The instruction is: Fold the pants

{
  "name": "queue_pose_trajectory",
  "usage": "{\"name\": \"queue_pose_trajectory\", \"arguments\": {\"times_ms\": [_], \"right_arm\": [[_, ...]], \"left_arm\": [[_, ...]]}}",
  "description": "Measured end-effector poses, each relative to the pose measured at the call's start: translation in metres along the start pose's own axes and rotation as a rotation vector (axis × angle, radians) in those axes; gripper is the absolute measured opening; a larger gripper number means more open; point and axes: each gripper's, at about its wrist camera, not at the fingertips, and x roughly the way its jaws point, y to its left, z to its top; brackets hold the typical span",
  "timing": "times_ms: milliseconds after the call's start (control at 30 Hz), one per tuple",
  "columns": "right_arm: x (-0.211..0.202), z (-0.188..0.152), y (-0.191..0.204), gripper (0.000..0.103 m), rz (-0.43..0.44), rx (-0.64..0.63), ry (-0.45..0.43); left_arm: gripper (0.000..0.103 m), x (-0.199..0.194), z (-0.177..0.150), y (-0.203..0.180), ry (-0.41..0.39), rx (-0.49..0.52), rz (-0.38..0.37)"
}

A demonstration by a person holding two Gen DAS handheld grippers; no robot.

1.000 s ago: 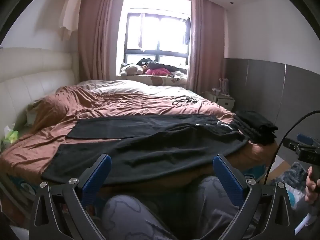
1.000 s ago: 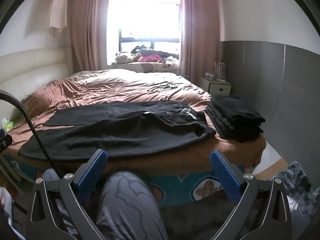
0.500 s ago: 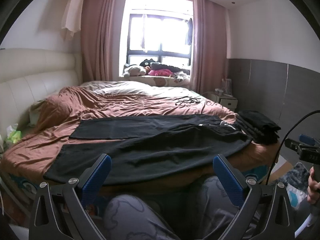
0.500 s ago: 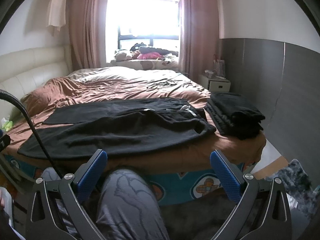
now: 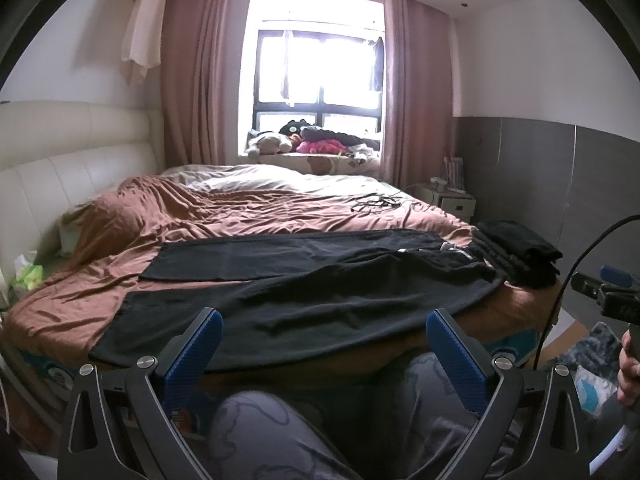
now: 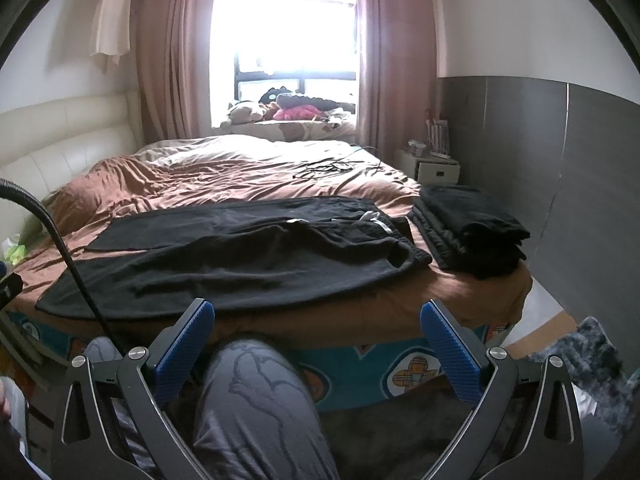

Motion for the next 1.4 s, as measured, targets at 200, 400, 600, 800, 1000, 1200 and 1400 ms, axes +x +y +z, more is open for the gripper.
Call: {"name": "queue_pose_trajectory", "arguments": {"times_ms": [200, 400, 600, 800, 1000, 1200, 1400], "right_arm": [[0.001, 0.000, 0.000, 0.103, -0.010, -0.001, -0.001], [0.000, -0.001, -0.001, 0.103, -0.012, 0.007, -0.001], [-0.001, 0.000, 0.000, 0.103, -0.019, 0.001, -0.004], [-0.001, 0.000, 0.000, 0.103, -0.020, 0.000, -0.004], [-0.001, 0.000, -0.002, 0.103, -0.020, -0.004, -0.007], [-0.001, -0.001, -0.007, 0.103, -0.011, 0.006, -0.016], [0.004, -0.002, -0.014, 0.103, 0.004, 0.028, -0.009]], "left_arm": [[0.103, 0.001, -0.001, 0.000, 0.008, 0.000, 0.004], [0.103, 0.003, -0.001, 0.002, 0.011, -0.006, 0.001], [0.103, 0.004, -0.001, 0.004, 0.014, -0.011, -0.003], [0.103, 0.004, -0.001, 0.004, 0.011, -0.010, -0.002], [0.103, 0.004, -0.001, 0.007, 0.007, -0.019, 0.012], [0.103, 0.001, -0.001, 0.011, 0.000, -0.020, 0.029], [0.103, 0.003, -0.004, 0.015, 0.002, -0.023, 0.040]]}}
